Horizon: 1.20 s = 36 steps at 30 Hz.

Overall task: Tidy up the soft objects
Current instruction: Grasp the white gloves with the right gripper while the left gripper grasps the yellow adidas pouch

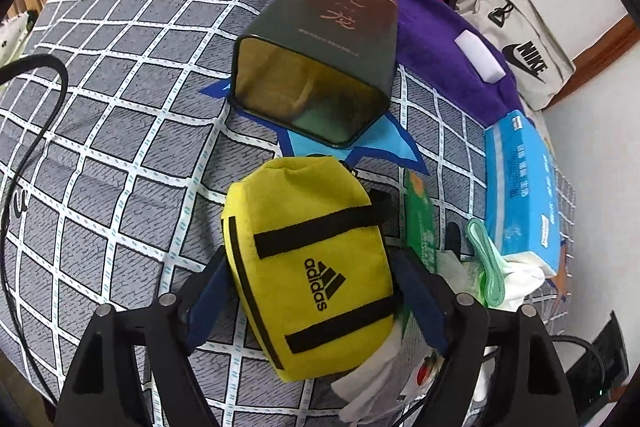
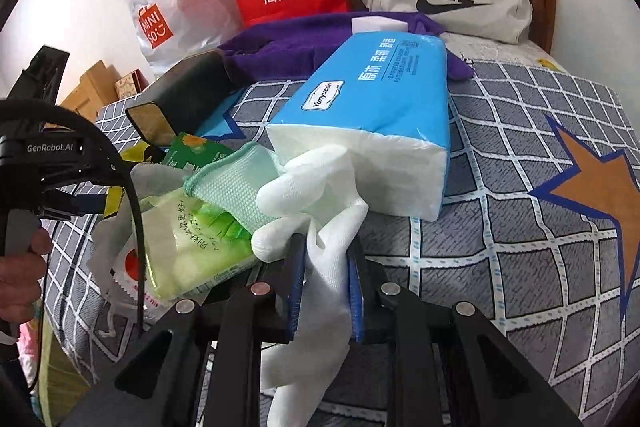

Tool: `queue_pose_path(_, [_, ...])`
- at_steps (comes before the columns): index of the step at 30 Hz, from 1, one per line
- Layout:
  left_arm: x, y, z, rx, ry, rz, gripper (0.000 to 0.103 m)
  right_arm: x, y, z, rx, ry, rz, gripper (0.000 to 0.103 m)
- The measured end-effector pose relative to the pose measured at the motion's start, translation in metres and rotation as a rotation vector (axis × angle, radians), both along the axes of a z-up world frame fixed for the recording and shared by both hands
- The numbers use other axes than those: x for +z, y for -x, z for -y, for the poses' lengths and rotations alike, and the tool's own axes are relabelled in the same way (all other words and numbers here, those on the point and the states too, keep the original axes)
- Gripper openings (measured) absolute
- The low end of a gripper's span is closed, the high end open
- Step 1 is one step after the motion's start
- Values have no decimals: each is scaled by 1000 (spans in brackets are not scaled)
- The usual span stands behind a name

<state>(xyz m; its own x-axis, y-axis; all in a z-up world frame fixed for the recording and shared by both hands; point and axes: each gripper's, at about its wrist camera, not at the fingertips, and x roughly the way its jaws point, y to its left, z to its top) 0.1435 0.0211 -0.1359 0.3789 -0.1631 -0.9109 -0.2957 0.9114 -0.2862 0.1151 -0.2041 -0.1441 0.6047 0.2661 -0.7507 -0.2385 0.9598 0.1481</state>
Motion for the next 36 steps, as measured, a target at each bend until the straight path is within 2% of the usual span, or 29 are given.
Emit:
queue_pose_path(4, [-2,-4,14,-21,-77,-12,88,-2,3,-8,0,48,45,22])
queue_pose_path(6, [-3,-4,15,-17,-83,-6,88,-3,3,-8,-2,45,56,22])
queue_pose_path(10, [-2,-4,16,-39,-89,6,86,-4,2,-1,-10,-10,48,22])
queue_pose_path(12, [-1,-1,15,-46,-106,15,80,-4,1,-2,-9,-3,47,22])
queue_pose_path(18, [3,8,0,-89,-79,49,61,-2,6,-4,-12,4,50,20])
queue_pose_path(21, [6,12,-10,-92,-65,64,57,2,7,0,-4,-42,27,15])
queue_pose_path(24, [13,17,-21,-95,-60,96,53,12,12,-2,10,-22,39,15])
queue_pose_path(36, [30,29,-58,-83,-12,161,51,54,26,-8,60,-75,50,14])
